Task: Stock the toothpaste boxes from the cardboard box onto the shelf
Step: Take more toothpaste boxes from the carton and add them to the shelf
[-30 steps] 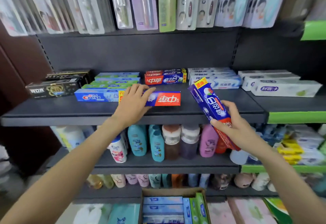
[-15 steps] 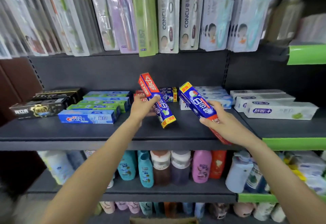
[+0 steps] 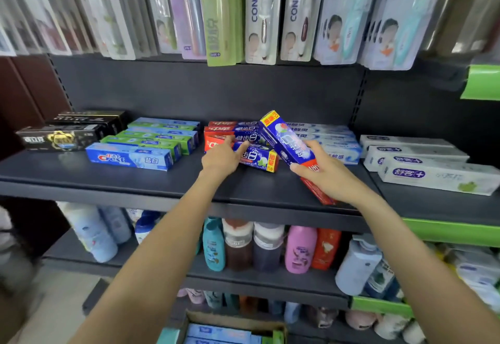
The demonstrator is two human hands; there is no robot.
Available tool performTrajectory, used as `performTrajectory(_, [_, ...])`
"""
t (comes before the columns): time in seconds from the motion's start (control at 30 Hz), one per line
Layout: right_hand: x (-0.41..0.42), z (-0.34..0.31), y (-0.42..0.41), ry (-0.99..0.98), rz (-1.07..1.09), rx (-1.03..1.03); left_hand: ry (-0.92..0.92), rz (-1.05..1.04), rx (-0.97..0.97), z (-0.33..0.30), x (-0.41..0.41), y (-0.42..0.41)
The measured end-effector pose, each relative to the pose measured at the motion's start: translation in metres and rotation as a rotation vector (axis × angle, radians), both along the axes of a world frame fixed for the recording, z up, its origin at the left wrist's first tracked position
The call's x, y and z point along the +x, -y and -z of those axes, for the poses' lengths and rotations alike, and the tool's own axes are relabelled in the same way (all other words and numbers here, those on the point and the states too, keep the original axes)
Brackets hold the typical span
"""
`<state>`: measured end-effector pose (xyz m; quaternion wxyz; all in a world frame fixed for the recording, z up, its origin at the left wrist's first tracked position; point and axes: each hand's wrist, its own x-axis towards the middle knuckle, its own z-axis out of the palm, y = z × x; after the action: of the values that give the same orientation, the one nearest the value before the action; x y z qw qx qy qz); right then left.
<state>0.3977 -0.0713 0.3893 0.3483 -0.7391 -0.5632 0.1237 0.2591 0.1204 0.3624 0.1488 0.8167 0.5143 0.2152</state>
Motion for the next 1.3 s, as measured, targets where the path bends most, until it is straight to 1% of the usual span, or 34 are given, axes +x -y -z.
performTrajectory(0.03, [-0.001,0.0,-0.005,-0.036,-0.003,0.002,0.108,0.042,-0.007,-0.005,-0.004,0.004])
performTrajectory(0.07, [-0.003,-0.001,-0.011,-0.13,-0.02,0.023,0.278,0.1,-0.034,-0.009,-0.01,0.009])
performTrajectory(0.1, [-0.006,0.0,-0.017,-0.275,-0.041,0.058,0.473,0.181,-0.115,-0.012,-0.017,0.019])
performTrajectory(0.13, [-0.011,0.001,-0.023,-0.441,-0.068,0.1,0.642,0.28,-0.239,-0.015,-0.024,0.034])
performTrajectory(0.17, [-0.018,0.001,-0.029,-0.594,-0.092,0.141,0.727,0.387,-0.374,-0.015,-0.032,0.049])
performTrajectory(0.2, [-0.025,0.002,-0.035,-0.711,-0.109,0.181,0.705,0.487,-0.468,-0.012,-0.039,0.063])
performTrajectory(0.23, [-0.033,0.004,-0.041,-0.795,-0.124,0.212,0.629,0.572,-0.509,-0.009,-0.044,0.075])
performTrajectory(0.27, [-0.041,0.005,-0.047,-0.845,-0.134,0.227,0.579,0.623,-0.505,-0.003,-0.046,0.082])
performTrajectory(0.33, [-0.053,0.007,-0.054,-0.898,-0.183,0.215,0.577,0.609,-0.416,0.005,-0.046,0.086])
performTrajectory(0.4, [-0.061,0.007,-0.056,-0.911,-0.253,0.142,0.597,0.513,-0.346,0.0,-0.05,0.082])
performTrajectory(0.43, [-0.062,0.004,-0.053,-0.825,-0.261,0.096,0.582,0.468,-0.342,-0.004,-0.055,0.077])
performTrajectory(0.47, [-0.061,0.001,-0.05,-0.637,-0.238,0.072,0.573,0.446,-0.363,-0.009,-0.061,0.072])
performTrajectory(0.5, [-0.056,-0.001,-0.047,-0.376,-0.17,0.093,0.56,0.436,-0.397,-0.013,-0.069,0.065])
performTrajectory(0.57, [-0.04,-0.004,-0.04,0.174,0.003,0.213,0.532,0.443,-0.47,-0.021,-0.084,0.049])
performTrajectory(0.6, [-0.032,-0.005,-0.038,0.376,0.049,0.267,0.492,0.461,-0.507,-0.026,-0.091,0.042])
performTrajectory(0.63, [-0.025,-0.006,-0.037,0.526,0.045,0.285,0.417,0.491,-0.535,-0.03,-0.097,0.035])
performTrajectory(0.7, [-0.012,-0.005,-0.04,0.742,-0.072,0.211,0.236,0.567,-0.573,-0.039,-0.103,0.024])
performTrajectory(0.73, [-0.009,-0.004,-0.043,0.801,-0.145,0.148,0.165,0.6,-0.606,-0.044,-0.104,0.019])
performTrajectory(0.77, [-0.008,-0.003,-0.045,0.81,-0.203,0.071,0.109,0.616,-0.638,-0.048,-0.104,0.013])
performTrajectory(0.8, [-0.008,-0.002,-0.047,0.772,-0.232,-0.004,0.074,0.633,-0.65,-0.052,-0.103,0.008])
performTrajectory(0.83, [-0.009,0.0,-0.049,0.712,-0.237,-0.067,0.046,0.634,-0.618,-0.054,-0.103,0.001])
performTrajectory(0.87, [-0.011,0.002,-0.051,0.661,-0.224,-0.097,0.032,0.627,-0.538,-0.054,-0.102,-0.006])
performTrajectory(0.93, [-0.015,0.006,-0.059,0.622,-0.182,-0.076,-0.017,0.573,-0.26,-0.05,-0.1,-0.023])
performTrajectory(1.0, [-0.018,0.009,-0.071,0.626,-0.148,-0.048,-0.156,0.51,0.021,-0.042,-0.097,-0.034])
performTrajectory(1.07, [-0.021,0.014,-0.085,0.705,-0.094,-0.043,-0.302,0.443,0.222,-0.032,-0.092,-0.04])
performTrajectory(1.23, [-0.013,0.031,-0.122,0.897,0.084,-0.05,-0.406,0.29,0.384,-0.017,-0.067,-0.053])
performTrajectory(1.3, [-0.012,0.035,-0.13,0.977,0.13,-0.023,-0.397,0.227,0.428,-0.008,-0.06,-0.055])
